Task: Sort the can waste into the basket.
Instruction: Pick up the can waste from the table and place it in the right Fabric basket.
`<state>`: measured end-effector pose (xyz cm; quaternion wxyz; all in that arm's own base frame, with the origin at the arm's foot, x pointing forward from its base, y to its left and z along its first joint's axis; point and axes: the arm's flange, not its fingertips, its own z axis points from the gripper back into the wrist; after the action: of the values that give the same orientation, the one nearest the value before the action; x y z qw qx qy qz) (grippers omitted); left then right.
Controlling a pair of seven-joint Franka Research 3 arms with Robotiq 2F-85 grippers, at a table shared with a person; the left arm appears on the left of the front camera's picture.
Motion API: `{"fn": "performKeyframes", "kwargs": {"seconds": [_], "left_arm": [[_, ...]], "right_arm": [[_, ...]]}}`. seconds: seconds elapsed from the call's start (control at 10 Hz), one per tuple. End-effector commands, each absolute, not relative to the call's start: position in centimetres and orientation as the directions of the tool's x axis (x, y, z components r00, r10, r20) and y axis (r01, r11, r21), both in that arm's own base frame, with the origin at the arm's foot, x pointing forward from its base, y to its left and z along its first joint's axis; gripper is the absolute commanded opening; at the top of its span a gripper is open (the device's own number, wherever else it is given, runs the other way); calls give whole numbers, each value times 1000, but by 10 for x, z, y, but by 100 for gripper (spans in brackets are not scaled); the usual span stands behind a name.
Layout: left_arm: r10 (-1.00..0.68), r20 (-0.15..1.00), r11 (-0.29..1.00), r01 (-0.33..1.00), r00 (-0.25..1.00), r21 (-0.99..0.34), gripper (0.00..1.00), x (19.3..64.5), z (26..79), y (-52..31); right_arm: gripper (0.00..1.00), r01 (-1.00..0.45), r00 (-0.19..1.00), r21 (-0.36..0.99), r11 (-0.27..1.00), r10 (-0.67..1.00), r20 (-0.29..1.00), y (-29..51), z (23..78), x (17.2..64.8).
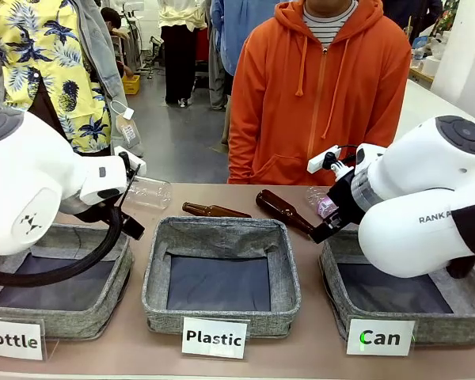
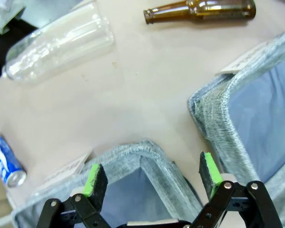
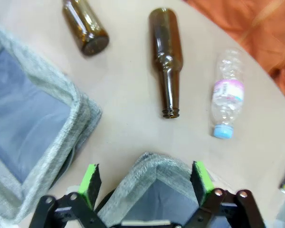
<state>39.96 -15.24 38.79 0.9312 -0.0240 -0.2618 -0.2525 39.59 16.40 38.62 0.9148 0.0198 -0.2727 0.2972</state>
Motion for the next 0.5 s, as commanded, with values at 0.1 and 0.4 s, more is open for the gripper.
{"fn": "performKeyframes", "kwargs": {"seconds": [0.1,0.4], "left_arm": [[-270,458,905,386,847,-181,100,355,483,-149],[-175,399,756,382,900,-532,100,331,524,-58]], "right_arm": [[100,-392,827,170,904,266,496,141,476,367],[100,-399,869,513,760,133,477,57,521,334]]}}
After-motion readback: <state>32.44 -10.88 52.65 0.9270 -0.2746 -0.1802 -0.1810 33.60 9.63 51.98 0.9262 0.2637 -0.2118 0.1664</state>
